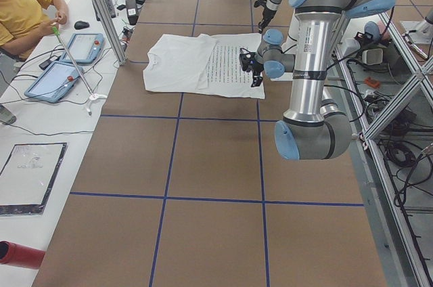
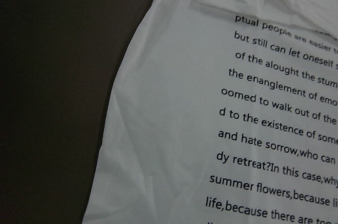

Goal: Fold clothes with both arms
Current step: 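Move both grippers down to the hem corners nearest the robot, then grasp both hem corners nearest the robot with both grippers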

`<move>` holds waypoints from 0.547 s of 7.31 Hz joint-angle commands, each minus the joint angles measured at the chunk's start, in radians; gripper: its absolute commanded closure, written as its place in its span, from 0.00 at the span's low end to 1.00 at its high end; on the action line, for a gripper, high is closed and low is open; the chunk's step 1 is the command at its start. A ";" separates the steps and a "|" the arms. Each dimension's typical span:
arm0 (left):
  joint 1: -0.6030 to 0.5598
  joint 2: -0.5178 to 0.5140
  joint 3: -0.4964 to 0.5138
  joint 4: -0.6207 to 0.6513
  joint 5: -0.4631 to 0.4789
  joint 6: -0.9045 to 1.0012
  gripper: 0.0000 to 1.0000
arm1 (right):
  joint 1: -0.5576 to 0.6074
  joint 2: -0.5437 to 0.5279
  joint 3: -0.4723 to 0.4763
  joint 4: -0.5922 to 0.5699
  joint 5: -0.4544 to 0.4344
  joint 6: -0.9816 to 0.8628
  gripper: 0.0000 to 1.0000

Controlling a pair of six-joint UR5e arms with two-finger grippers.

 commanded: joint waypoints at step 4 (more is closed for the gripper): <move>0.031 0.010 0.071 0.001 -0.010 -0.053 0.11 | -0.004 0.002 -0.001 0.000 0.000 0.001 1.00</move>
